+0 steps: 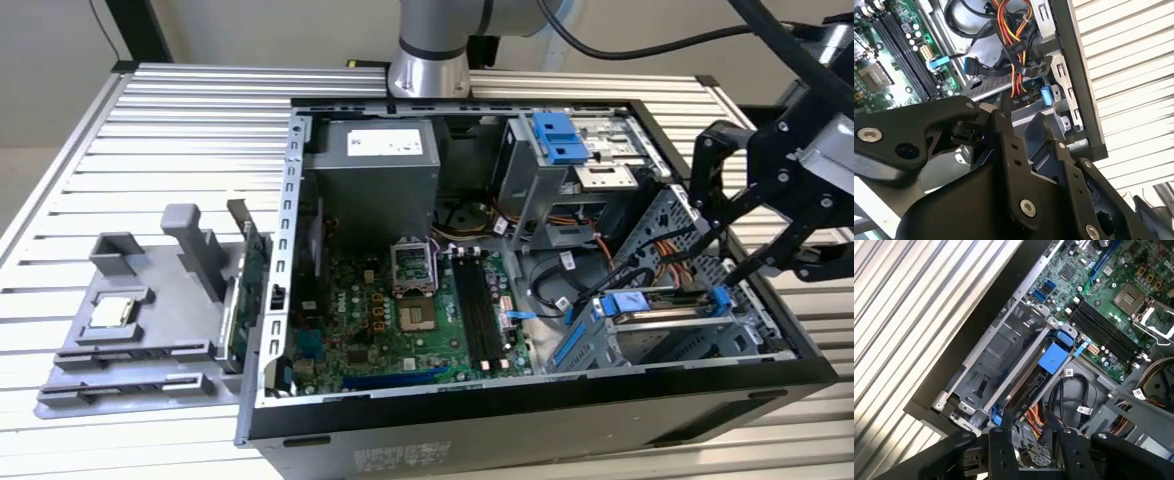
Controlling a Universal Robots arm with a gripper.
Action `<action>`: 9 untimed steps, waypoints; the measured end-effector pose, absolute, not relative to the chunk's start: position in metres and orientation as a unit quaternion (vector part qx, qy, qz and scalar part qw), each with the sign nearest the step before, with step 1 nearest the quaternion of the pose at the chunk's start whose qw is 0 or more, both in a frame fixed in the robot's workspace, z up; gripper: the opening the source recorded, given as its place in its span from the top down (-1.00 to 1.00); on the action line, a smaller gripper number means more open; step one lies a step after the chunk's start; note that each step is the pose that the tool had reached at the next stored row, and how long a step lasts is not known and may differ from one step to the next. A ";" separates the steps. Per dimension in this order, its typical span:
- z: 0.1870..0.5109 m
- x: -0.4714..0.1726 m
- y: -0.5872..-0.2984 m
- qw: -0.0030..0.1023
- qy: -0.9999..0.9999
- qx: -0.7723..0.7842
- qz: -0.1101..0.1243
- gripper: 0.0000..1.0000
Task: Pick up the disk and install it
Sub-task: 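Insert the second disk wire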
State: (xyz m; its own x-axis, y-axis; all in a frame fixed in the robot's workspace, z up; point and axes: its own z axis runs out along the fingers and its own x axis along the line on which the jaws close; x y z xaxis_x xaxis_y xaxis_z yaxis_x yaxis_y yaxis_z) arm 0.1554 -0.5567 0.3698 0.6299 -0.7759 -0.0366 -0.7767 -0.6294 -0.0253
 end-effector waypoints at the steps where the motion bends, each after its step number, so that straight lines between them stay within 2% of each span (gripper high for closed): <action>1: 0.370 0.155 -0.557 0.019 0.422 -0.906 0.010 -1.00; 9: 0.369 0.155 -0.557 0.021 0.370 -0.929 -0.015 -1.00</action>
State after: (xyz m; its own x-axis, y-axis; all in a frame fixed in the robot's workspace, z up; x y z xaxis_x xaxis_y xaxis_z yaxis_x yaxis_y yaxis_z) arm 0.1554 -0.5568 0.3689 0.7260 -0.6876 0.0122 -0.6864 -0.7255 -0.0495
